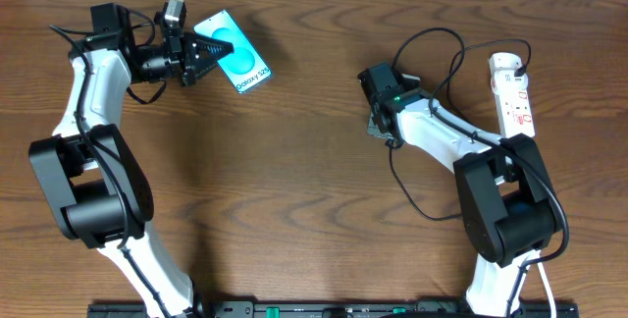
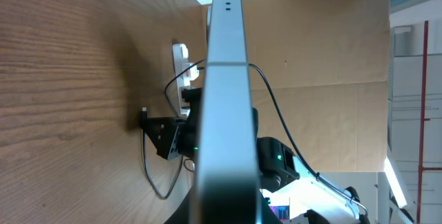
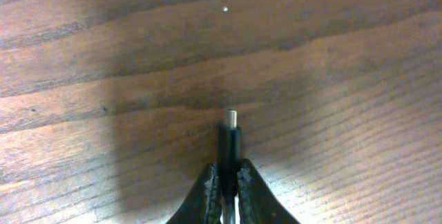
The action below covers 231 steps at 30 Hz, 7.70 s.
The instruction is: Plug charger to phone and switch on socket
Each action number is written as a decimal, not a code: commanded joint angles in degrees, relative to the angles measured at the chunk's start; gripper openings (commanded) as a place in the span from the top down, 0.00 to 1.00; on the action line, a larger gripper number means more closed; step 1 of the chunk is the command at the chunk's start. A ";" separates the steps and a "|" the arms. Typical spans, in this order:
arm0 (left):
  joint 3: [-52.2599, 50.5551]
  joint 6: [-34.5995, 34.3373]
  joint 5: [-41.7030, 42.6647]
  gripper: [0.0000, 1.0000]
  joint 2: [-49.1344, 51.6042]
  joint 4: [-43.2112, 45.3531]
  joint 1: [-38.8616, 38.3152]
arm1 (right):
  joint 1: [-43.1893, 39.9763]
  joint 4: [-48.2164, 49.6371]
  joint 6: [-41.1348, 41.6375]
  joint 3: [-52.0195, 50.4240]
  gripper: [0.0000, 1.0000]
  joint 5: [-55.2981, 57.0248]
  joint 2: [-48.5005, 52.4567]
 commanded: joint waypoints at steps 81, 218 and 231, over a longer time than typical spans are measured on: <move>0.90 -0.79 1.99 0.93 -0.28 -1.03 -0.26 | -2.51 -16.00 -49.79 8.44 0.99 -85.81 -14.45; 0.07 -34.12 1.99 0.93 -6.95 39.43 -6.23 | -3.80 64.85 22.32 8.39 0.99 -97.90 0.98; 0.07 -33.05 1.99 0.93 -6.97 39.41 -7.67 | -3.80 65.26 22.34 8.39 0.99 -97.68 0.98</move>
